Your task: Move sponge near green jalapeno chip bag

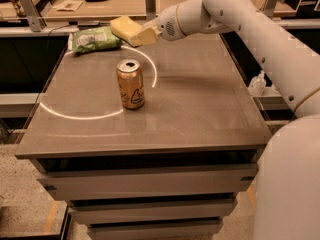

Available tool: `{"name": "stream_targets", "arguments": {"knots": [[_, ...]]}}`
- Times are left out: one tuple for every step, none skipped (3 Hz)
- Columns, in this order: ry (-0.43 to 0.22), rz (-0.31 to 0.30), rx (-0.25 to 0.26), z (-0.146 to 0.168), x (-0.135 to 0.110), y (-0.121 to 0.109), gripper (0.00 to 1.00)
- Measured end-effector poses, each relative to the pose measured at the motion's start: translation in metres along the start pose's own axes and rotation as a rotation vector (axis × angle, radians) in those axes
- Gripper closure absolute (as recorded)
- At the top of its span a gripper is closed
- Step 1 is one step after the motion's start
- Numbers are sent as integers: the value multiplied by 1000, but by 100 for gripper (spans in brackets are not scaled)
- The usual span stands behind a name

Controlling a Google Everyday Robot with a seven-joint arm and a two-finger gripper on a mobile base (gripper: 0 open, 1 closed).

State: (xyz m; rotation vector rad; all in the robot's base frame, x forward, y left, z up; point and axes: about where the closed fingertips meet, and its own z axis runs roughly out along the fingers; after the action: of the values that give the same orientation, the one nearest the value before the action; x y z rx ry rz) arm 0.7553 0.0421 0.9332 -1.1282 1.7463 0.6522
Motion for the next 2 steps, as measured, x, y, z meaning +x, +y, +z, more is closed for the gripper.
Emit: {"name": "stream_targets", "arguments": {"knots": [[12, 9, -20, 25, -7, 10, 100], [21, 18, -48, 54, -15, 22, 100]]}}
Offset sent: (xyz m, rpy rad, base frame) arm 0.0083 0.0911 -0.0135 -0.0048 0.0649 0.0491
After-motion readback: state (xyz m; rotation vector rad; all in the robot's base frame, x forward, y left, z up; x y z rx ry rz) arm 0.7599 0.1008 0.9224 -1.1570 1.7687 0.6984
